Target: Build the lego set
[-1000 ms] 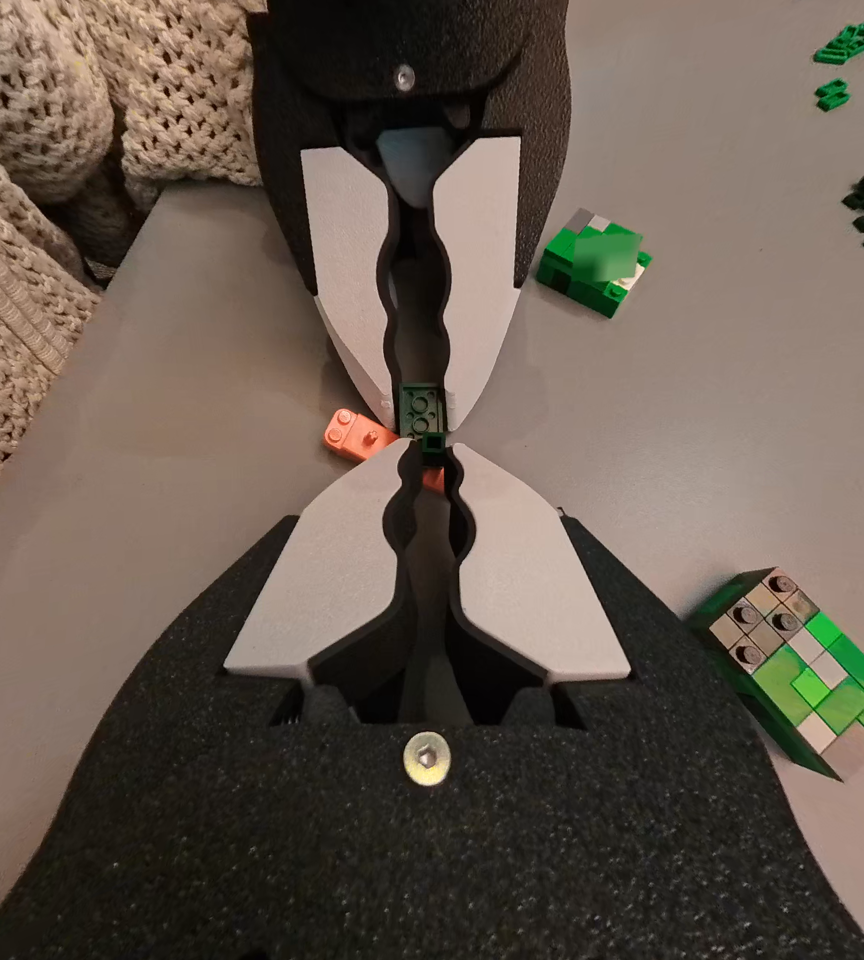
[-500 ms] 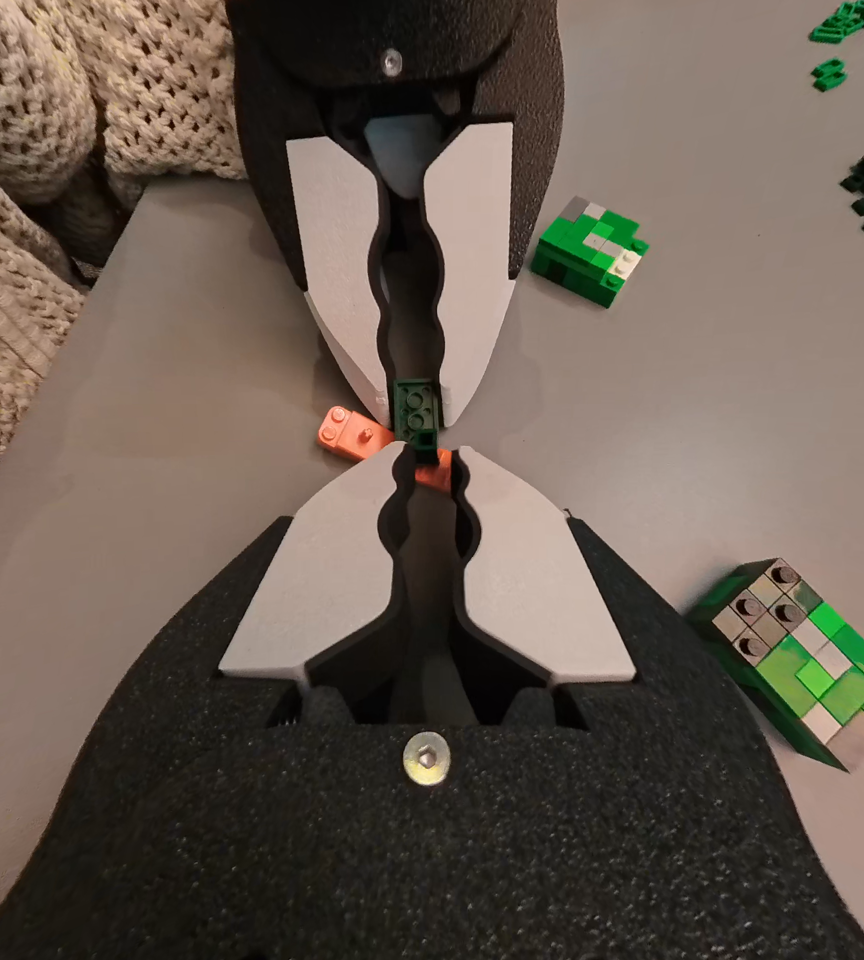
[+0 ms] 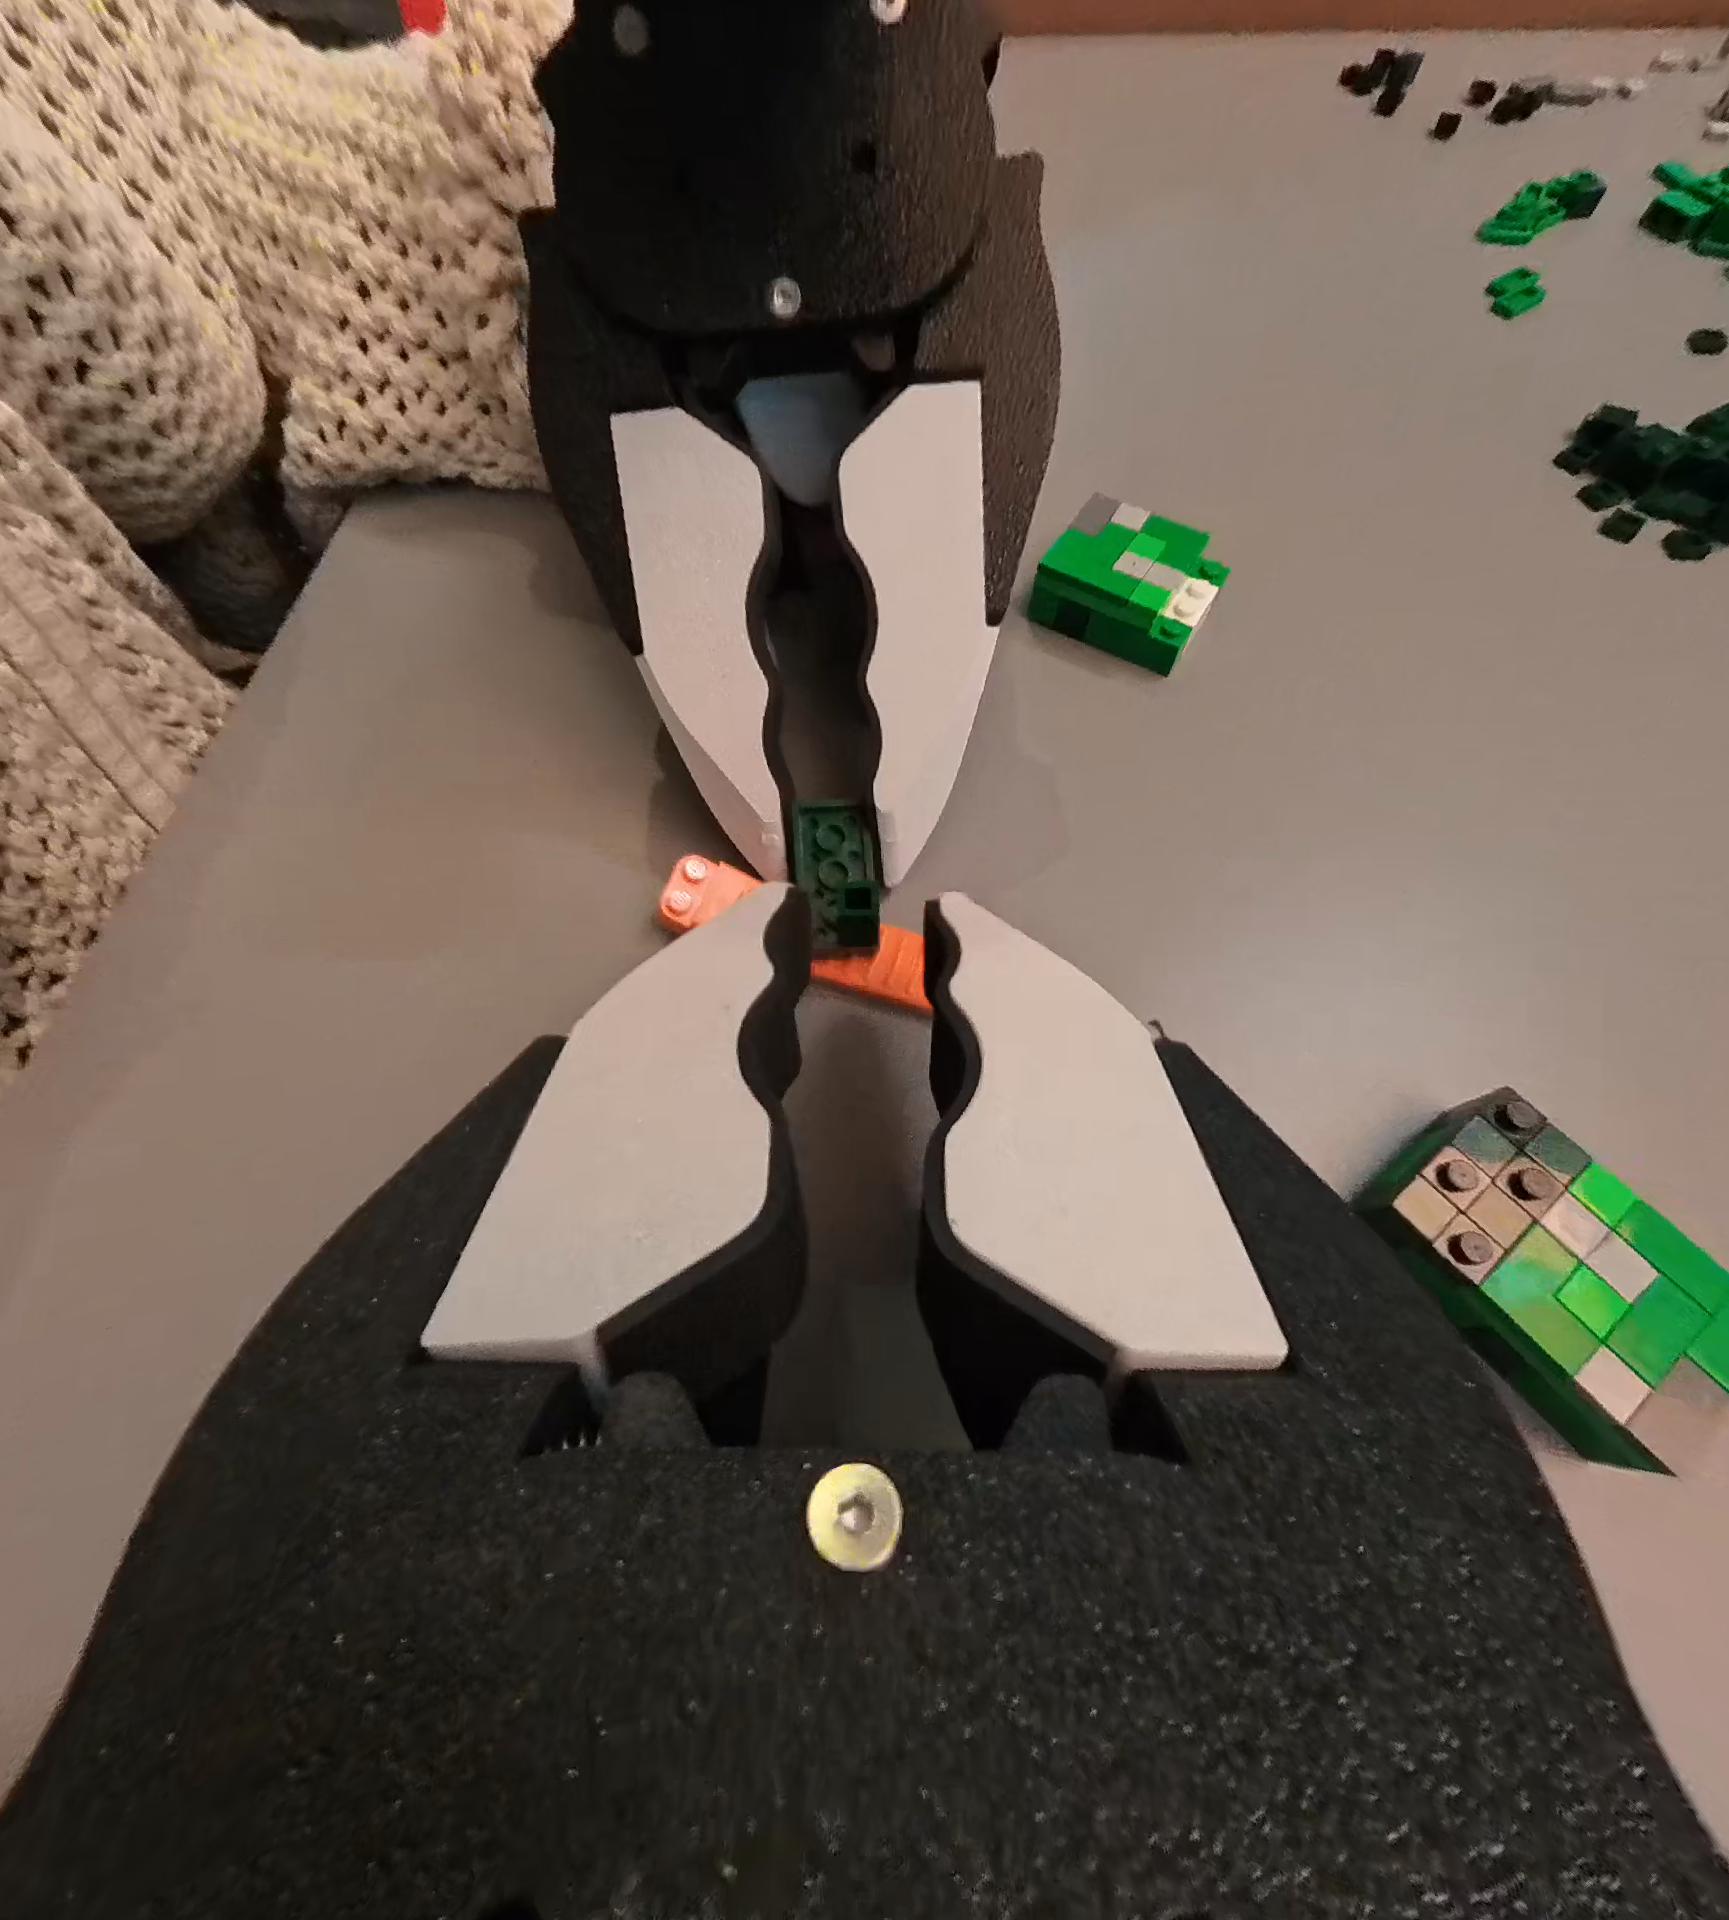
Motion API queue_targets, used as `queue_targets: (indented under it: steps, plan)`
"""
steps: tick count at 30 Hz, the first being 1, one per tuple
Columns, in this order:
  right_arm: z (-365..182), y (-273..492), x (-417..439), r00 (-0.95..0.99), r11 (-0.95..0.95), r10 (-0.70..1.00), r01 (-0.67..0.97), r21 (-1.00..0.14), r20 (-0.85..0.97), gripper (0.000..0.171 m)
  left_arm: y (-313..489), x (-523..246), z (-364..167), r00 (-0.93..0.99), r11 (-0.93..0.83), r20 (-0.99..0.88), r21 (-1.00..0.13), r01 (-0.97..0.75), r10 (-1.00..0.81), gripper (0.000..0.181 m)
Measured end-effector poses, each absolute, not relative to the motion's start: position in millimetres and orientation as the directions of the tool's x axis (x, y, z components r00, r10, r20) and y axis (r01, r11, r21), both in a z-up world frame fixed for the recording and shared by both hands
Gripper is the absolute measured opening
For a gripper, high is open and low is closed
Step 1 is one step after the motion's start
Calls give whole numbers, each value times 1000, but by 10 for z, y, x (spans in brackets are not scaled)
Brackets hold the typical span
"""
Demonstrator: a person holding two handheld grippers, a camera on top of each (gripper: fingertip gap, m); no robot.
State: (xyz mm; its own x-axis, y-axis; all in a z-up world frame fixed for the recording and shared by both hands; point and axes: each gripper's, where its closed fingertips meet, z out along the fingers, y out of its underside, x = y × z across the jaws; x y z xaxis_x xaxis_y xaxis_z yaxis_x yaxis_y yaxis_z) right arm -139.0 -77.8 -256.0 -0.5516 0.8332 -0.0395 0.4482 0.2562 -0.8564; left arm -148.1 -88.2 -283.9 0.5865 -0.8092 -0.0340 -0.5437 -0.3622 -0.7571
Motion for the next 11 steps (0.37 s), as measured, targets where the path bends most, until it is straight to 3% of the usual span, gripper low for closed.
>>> queue_targets:
  steps: [11]
  plan:
    - [-2623, -811, -1448, -546, 247, 834, 497, -832, -79, 7, -878, -1480, -2844, 587, -363, -33, -757, -543, -809, 18]
